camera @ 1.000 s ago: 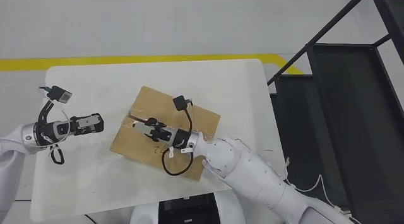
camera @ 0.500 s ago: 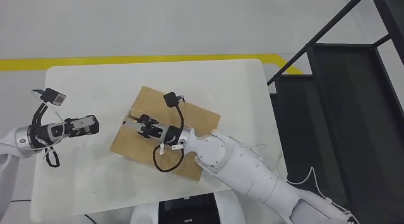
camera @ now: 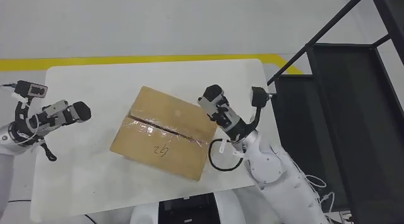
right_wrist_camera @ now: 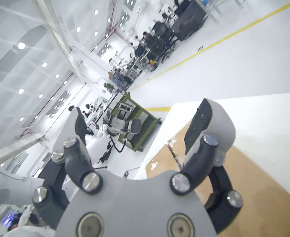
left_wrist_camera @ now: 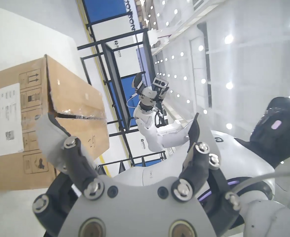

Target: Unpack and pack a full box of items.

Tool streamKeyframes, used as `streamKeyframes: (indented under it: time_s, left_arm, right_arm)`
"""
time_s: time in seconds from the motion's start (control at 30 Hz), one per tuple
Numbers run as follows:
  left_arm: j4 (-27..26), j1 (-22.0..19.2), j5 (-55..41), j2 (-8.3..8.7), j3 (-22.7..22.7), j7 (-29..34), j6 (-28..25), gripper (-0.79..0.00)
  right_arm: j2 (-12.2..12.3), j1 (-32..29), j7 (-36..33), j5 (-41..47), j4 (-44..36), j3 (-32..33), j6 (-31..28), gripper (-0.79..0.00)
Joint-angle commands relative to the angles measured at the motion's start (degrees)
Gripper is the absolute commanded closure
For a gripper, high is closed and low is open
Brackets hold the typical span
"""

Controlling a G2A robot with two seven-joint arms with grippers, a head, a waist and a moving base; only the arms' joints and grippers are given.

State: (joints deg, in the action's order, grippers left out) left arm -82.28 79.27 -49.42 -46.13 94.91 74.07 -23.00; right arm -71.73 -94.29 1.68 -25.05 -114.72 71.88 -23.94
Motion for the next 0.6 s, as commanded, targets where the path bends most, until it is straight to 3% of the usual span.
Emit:
streamKeyframes:
  time_s: [0.0,0.27,0.57]
  left_arm:
    - [1.71,-0.23,-1.01,-0.02,1.2,-0.04,-1.0,-0.785]
    - [2.4,-0.89,0.2,-0.04,3.77,-2.94,-0.15,-0.785]
    - [1.63,-1.02,0.97,-0.18,3.46,-3.86,0.16,-0.784]
  right_arm:
    - [0.28,-4.4,4.59,-3.6,-1.17,3.51,-1.51,-0.785]
    - [0.69,-13.31,12.26,-7.63,-3.45,8.48,-6.58,-0.785]
    - [0.64,-14.25,14.22,-7.72,-3.3,9.19,-7.45,-0.785]
